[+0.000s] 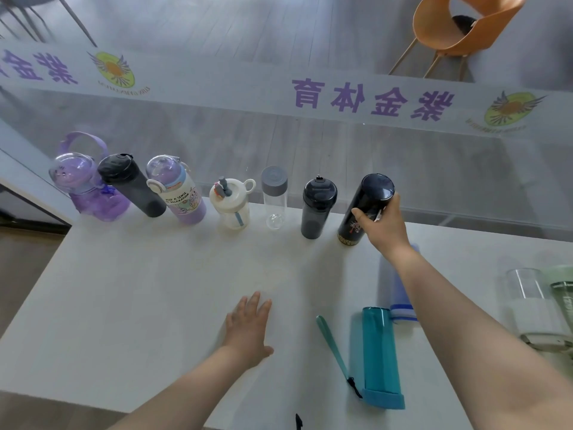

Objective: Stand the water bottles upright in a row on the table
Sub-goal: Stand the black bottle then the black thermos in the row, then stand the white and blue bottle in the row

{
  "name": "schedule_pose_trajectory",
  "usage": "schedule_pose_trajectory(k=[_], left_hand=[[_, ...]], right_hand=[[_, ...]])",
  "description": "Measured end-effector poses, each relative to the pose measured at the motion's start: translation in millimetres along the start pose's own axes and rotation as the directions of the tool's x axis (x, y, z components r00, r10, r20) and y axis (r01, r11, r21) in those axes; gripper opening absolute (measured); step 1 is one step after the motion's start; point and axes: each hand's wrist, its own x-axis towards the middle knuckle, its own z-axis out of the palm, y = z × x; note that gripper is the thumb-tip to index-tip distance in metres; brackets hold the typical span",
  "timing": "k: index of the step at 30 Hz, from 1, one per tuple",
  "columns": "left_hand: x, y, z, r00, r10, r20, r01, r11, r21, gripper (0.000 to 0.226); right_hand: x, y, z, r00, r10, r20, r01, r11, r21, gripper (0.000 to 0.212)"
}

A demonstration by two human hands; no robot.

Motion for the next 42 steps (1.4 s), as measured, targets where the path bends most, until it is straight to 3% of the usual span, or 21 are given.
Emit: schedule_pose_trajectory(k=[7, 12, 15, 18, 24, 33, 35, 39, 42], left_hand=[[-1.5, -14.9, -8.5, 0.995, 0.100, 0.016, -0.100, 0.995, -0.009, 0.084], [-3.2, -15.7, -12.4, 0.983, 0.184, 0.002, -0.184, 0.983, 0.007, 0.075], [-4.2, -10.6, -11.5, 0.972, 0.234, 0.004, -0.234, 0.972, 0.007, 0.072], [-5.3, 0.7, -10.4, 0.962, 0.275, 0.001, -0.275, 0.961, -0.006, 0.070], [-11.3, 44.5, -11.6, 0.944, 0.329, -0.029, -0.330, 0.934, -0.138, 0.062], [-15.9, 160.7, -18.0, 0.932, 0.340, -0.124, -0.361, 0.848, -0.388, 0.061], [-13.8, 185.1, -14.0, 0.925, 0.354, -0.140, -0.381, 0.849, -0.365, 0.066], [-9.1, 220.8, -4.3, 0.910, 0.364, -0.198, -0.390, 0.914, -0.112, 0.071], [-7.0, 241.1, 3.4, 0.908, 0.358, -0.219, -0.374, 0.927, -0.037, 0.073]], right_hand=[[-19.4, 19.9, -6.9, 0.998, 0.047, 0.036, -0.043, 0.994, -0.100, 0.082], [-65.2, 47.6, -23.8, 0.997, 0.051, -0.063, -0.065, 0.965, -0.254, 0.062], [-90.4, 67.4, -37.7, 0.976, 0.145, -0.160, -0.194, 0.917, -0.348, 0.060], [-111.3, 80.4, -48.6, 0.947, 0.267, -0.181, -0.312, 0.898, -0.310, 0.066], [-130.6, 111.8, -60.4, 0.904, 0.422, -0.074, -0.428, 0.892, -0.147, 0.093], [-133.5, 139.2, -84.8, 0.883, 0.457, 0.110, -0.453, 0.890, -0.058, 0.086], [-136.9, 145.4, -92.2, 0.879, 0.452, 0.151, -0.449, 0.892, -0.053, 0.084], [-143.0, 156.8, -113.1, 0.876, 0.440, 0.199, -0.439, 0.897, -0.051, 0.078], [-144.3, 164.3, -131.4, 0.863, 0.444, 0.242, -0.449, 0.893, -0.037, 0.076]])
